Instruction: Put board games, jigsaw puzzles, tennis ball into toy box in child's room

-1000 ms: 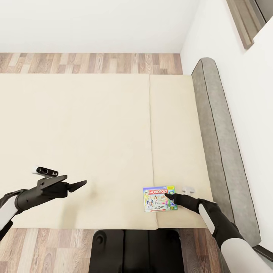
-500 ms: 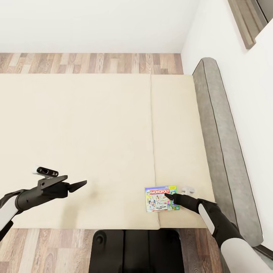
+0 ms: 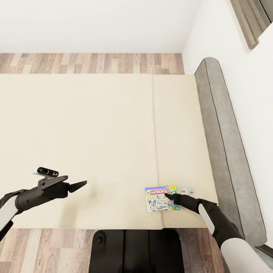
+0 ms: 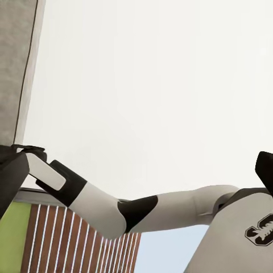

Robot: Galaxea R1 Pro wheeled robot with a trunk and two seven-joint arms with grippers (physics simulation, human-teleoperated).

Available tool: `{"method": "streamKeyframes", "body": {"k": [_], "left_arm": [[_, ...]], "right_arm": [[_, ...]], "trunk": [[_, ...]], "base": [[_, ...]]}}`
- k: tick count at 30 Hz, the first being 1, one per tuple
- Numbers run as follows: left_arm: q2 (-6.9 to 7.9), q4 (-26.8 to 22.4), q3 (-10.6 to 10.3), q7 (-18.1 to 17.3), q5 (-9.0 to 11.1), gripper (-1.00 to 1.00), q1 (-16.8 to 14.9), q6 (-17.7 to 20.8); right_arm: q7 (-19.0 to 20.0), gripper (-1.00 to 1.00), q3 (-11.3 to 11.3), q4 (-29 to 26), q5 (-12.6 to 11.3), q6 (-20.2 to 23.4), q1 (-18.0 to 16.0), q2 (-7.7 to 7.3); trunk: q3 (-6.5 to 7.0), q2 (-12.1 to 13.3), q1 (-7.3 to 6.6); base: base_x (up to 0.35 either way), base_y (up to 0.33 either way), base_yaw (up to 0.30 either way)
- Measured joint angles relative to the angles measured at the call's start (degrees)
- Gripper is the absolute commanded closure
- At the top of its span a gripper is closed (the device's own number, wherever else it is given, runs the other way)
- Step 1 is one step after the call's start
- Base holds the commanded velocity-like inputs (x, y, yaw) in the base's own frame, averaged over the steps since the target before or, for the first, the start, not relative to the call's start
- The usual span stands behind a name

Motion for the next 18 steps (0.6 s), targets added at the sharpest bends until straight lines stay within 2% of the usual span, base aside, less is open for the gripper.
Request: {"method": "streamKeyframes", "body": {"k": [16,18], "left_arm": [[-0.03,-0.01,0.07,0.01,0.0,-1.0,0.01,0.02],[-0.01,-0.04,0.11,0.04,0.01,-1.0,0.05,0.04]], "right_arm": [[-0.01,-1.0,-0.01,0.02,-0.02,-0.09,0.01,0.07],[-0.26,-1.0,-0.1,-0.04,0.89,-0.31,0.0,0.02]], "trunk": [[0.0,0.0,0.0],[0.01,-0.01,-0.02]], "base": [[0.0,0.075,0.0],[0.0,0.16,0.0]]}}
